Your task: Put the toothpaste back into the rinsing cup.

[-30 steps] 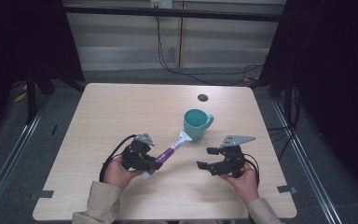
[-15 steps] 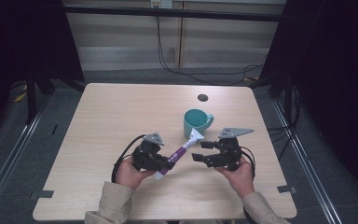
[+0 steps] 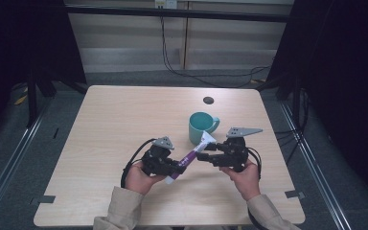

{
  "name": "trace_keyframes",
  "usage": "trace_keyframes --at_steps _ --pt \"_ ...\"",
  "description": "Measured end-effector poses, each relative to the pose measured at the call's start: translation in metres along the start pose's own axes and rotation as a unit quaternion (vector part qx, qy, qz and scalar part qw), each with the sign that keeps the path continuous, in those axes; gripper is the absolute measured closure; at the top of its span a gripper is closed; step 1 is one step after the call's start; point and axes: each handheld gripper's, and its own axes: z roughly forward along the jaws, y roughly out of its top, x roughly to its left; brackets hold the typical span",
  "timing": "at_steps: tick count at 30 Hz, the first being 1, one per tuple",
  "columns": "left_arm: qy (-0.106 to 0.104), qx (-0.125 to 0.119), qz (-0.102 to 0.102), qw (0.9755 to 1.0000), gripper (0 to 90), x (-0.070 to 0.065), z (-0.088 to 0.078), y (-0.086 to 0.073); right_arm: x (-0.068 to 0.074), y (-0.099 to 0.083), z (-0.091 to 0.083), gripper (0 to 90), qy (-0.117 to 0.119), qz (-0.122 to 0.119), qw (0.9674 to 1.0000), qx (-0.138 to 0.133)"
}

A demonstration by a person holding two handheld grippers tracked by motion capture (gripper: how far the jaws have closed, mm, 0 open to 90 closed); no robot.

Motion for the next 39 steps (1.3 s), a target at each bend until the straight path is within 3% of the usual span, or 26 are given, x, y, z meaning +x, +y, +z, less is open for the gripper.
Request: trace_keyframes --at_steps 10,19,23,29,30,36,38,39 --pt "-0.003 -0.005 -0.004 1.0000 74.8 -0.001 0.004 -0.001 -0.002 0.002 0.001 47.3 0.010 0.020 0.9997 -0.010" --pt "0.003 -0.008 -0.005 1.0000 74.0 -0.006 0.012 0.002 -0.005 0.006 0.004 51.9 0.029 0.071 0.9961 -0.044" --pt "0.010 -0.007 -0.002 0.9999 73.9 -0.008 0.017 0.003 -0.004 0.010 0.004 55.7 0.031 0.078 0.9956 -0.043" --pt "0.008 -0.018 -0.002 0.9998 73.8 -0.012 0.018 0.008 0.002 0.016 0.005 63.8 0.030 0.064 0.9966 -0.041" --pt "0.006 -0.018 -0.002 0.9998 73.7 -0.012 0.018 0.009 0.004 0.018 0.005 70.7 0.030 0.061 0.9966 -0.047" --pt "0.001 -0.037 -0.003 0.9993 70.7 -0.011 0.014 0.010 0.011 0.025 0.005 75.0 0.027 0.035 0.9976 -0.053" --pt "-0.004 -0.049 -0.006 0.9988 61.9 -0.011 0.012 0.010 0.013 0.028 0.004 75.5 0.029 0.026 0.9980 -0.049" --pt "0.007 -0.053 -0.010 0.9985 55.4 -0.010 0.009 0.009 0.015 0.031 0.002 75.8 0.024 0.012 0.9986 -0.046"
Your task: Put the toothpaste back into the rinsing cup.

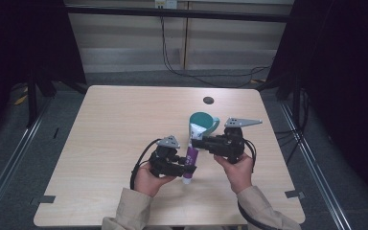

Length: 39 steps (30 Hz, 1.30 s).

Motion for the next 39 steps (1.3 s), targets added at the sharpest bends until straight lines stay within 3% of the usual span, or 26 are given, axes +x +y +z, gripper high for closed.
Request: trace_keyframes --at_steps 2,5,12,18,22,30,33,35,39 --pt "0.004 0.000 0.001 1.0000 51.2 0.001 -0.002 -0.001 0.001 0.001 -0.001 75.8 -0.002 -0.005 1.0000 -0.002" --pt "0.012 0.001 0.003 0.9999 36.7 0.004 -0.005 -0.004 0.000 0.005 -0.007 76.0 -0.003 -0.010 0.9999 -0.014" --pt "0.050 0.031 0.011 0.9982 25.4 0.012 -0.013 -0.019 -0.002 0.015 -0.019 76.0 -0.028 -0.028 0.9990 -0.020" --pt "0.086 0.055 0.010 0.9947 22.1 0.022 -0.018 -0.036 -0.003 0.019 -0.026 76.1 -0.041 -0.034 0.9982 -0.028" --pt "0.108 0.059 -0.003 0.9924 18.7 0.029 -0.022 -0.051 -0.003 0.024 -0.029 76.1 -0.051 -0.038 0.9975 -0.030" --pt "0.132 0.065 -0.005 0.9891 17.2 0.036 -0.026 -0.067 -0.003 0.033 -0.031 76.1 -0.056 -0.044 0.9971 -0.027" --pt "0.143 0.070 -0.003 0.9872 16.2 0.038 -0.028 -0.072 -0.004 0.036 -0.032 76.1 -0.059 -0.046 0.9968 -0.028" --pt "0.165 0.064 -0.004 0.9842 16.2 0.039 -0.030 -0.078 -0.006 0.039 -0.033 76.2 -0.060 -0.044 0.9967 -0.032" --pt "0.179 0.063 0.000 0.9819 16.5 0.041 -0.031 -0.084 -0.006 0.042 -0.034 76.2 -0.065 -0.047 0.9962 -0.034"
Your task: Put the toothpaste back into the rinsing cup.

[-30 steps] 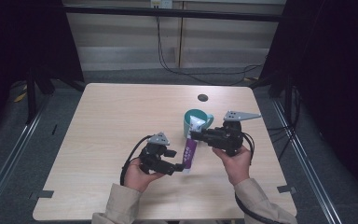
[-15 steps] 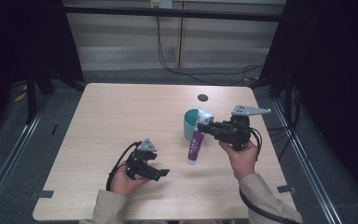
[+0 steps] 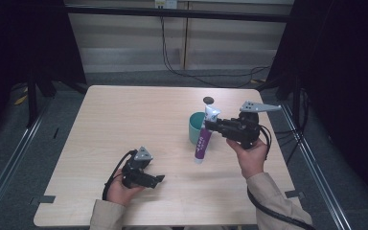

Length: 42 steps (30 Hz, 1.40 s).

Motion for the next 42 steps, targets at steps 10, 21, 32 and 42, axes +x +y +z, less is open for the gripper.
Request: trace_keyframes --at_steps 10,21,32,42 --pt "0.024 -0.013 0.018 0.9995 15.4 0.001 -0.001 -0.010 -0.003 0.013 -0.004 76.1 -0.004 -0.005 0.9999 -0.008" --pt "0.015 -0.023 0.028 0.9992 14.0 0.002 -0.002 -0.015 -0.002 0.026 -0.008 76.2 -0.012 -0.011 0.9998 -0.013" --pt "0.016 -0.026 0.025 0.9992 13.8 0.001 -0.002 -0.015 0.000 0.045 -0.011 76.2 -0.019 -0.022 0.9993 -0.021" --pt "0.018 -0.027 0.027 0.9991 14.6 0.002 -0.002 -0.015 -0.003 0.059 -0.013 76.2 -0.028 -0.029 0.9986 -0.033"
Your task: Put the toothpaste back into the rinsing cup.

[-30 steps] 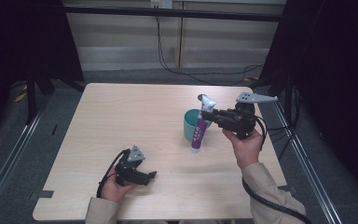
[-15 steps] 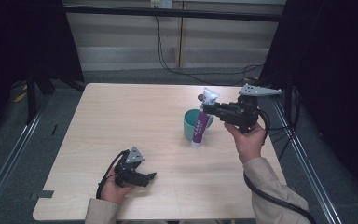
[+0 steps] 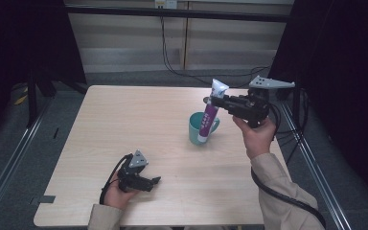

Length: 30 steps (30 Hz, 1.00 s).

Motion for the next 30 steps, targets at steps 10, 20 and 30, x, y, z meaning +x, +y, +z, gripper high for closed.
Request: trace_keyframes --at_steps 10,20,30 --pt "0.000 0.000 0.000 1.0000 14.6 0.000 0.000 0.000 -0.009 0.011 0.004 76.2 -0.024 -0.002 0.9997 -0.010" --pt "0.000 0.000 0.000 1.0000 14.6 0.000 0.000 0.000 -0.019 0.019 0.008 76.2 -0.050 0.000 0.9986 -0.017" --pt "0.000 0.000 0.000 1.0000 14.6 0.000 0.000 0.000 -0.028 0.018 0.021 76.3 -0.072 -0.006 0.9973 -0.009"
